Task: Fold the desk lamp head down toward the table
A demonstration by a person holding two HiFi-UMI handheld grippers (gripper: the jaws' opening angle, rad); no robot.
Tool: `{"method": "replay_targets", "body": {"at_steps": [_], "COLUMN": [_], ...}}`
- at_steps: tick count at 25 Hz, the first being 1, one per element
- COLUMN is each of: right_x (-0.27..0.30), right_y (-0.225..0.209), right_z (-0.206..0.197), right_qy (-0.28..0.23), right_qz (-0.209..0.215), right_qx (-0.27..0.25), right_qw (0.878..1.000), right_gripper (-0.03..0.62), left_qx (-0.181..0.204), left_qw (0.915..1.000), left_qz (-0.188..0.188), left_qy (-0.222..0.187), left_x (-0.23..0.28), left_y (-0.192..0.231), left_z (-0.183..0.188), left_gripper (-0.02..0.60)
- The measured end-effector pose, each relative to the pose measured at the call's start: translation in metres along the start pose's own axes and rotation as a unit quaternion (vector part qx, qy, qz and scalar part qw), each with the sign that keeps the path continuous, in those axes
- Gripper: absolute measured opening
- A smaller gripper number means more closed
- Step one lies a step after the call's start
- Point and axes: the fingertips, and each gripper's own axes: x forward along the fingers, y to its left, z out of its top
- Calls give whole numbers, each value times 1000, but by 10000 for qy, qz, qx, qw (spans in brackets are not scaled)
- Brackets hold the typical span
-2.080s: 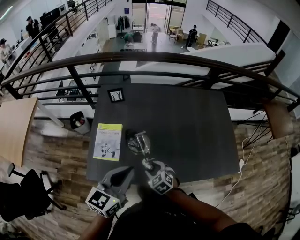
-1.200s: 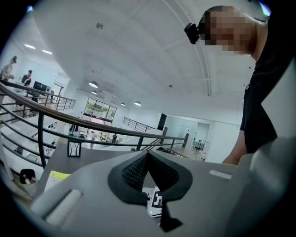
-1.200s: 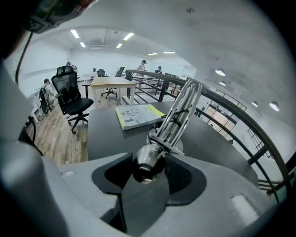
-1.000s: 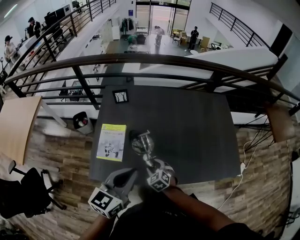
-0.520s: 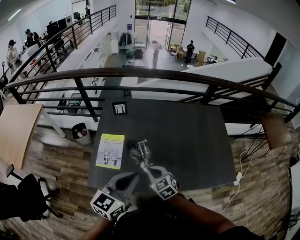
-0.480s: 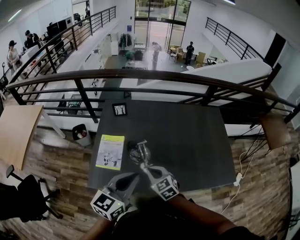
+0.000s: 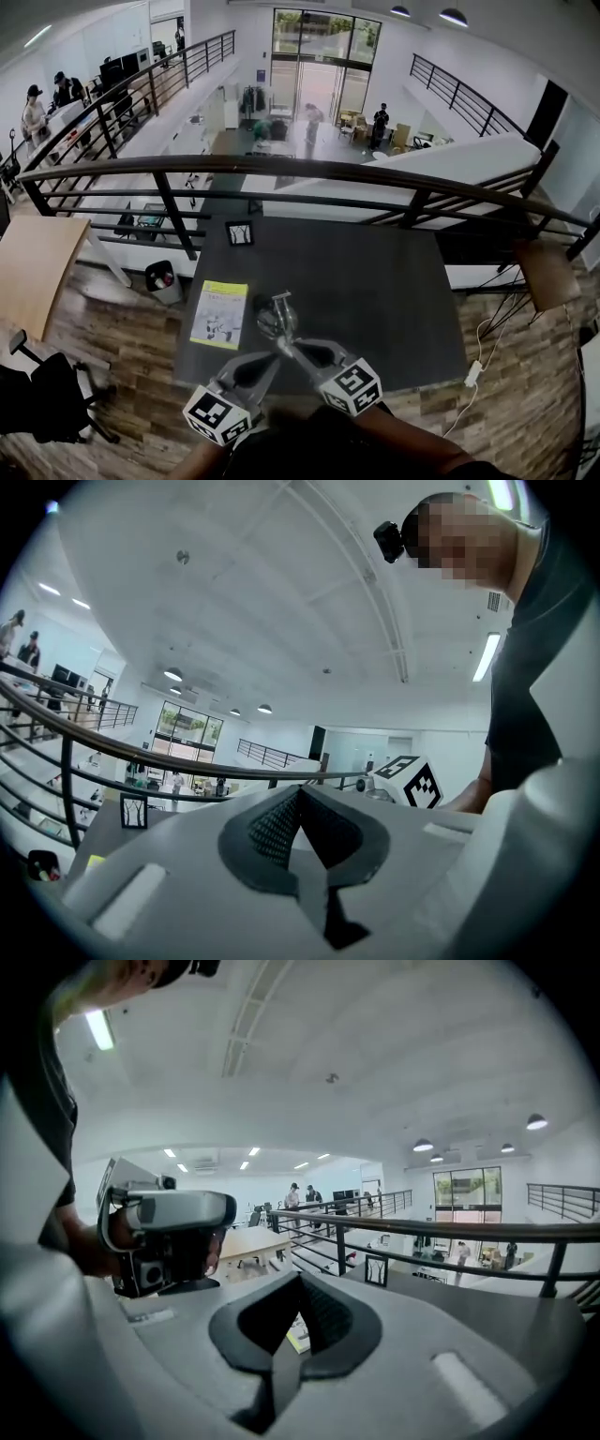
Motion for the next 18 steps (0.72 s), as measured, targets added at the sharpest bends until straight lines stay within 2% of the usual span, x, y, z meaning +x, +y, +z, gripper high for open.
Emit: {"method": "replay_targets", "body": {"at_steps": [8, 18], "right_x": [-40, -160], "right_y": [7, 10], "right_z": [20, 11], "right_qy": [-326, -639], "right_qz": [402, 765], "right_qx": [-87, -286], "right_qw": [9986, 9946], "right_gripper": [2, 2], "left_qx": [148, 108], "left_qw": [9989, 9971], "left_qz": [386, 650], "left_qy": [-218, -368], "left_x": [3, 38], "left_y": [-32, -134], "left_z": [10, -16], "left_gripper": [2, 2]}}
